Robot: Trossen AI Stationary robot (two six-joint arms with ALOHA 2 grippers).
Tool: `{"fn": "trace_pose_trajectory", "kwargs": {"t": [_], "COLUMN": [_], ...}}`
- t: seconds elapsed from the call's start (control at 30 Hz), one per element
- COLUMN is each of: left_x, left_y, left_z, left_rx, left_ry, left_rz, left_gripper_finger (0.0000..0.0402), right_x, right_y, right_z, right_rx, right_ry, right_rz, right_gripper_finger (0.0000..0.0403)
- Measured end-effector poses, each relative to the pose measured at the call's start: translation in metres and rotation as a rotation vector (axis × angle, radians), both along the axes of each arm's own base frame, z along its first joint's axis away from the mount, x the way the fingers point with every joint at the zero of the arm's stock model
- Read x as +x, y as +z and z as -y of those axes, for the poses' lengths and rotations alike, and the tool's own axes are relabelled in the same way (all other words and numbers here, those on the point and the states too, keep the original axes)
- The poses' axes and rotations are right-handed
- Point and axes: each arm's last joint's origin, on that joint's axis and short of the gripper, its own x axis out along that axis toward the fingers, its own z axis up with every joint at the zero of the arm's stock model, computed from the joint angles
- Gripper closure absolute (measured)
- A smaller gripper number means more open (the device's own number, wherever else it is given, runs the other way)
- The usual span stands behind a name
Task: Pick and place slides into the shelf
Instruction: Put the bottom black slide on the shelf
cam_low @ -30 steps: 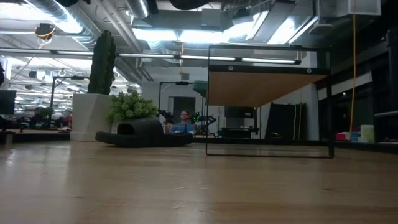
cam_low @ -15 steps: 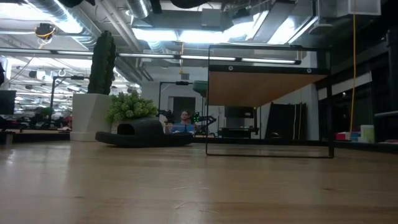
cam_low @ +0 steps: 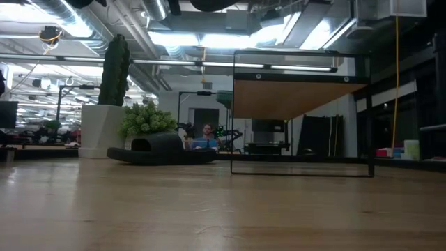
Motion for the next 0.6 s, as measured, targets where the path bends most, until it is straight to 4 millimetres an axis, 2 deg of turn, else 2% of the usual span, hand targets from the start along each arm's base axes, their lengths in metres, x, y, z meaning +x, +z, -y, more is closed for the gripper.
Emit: {"fn": "trace_pose_trajectory", "kwargs": {"t": [0.17,0.47,0.6], "left_x": [0.0,-0.001,-0.001], "left_y": [0.001,0.0,-0.001], "left_z": [-0.001,-0.012,-0.018], "left_rx": [0.015,0.011,0.008], "left_ry": [0.009,0.054,0.083], "left_rz": [-0.003,-0.007,-0.021], "left_gripper_finger": [0.0399,0.0401,0.0401], "right_x": [0.0,-0.001,-0.003], "right_y": [-0.002,-0.003,-0.001], "right_z": [0.001,0.001,0.004], "right_rx": [-0.055,-0.12,-0.174], "right_ry": [-0.021,-0.025,-0.117], "right_rz": [-0.035,-0.072,-0.079], "right_gripper_finger": [0.0315,0.0224,0.0196]}}
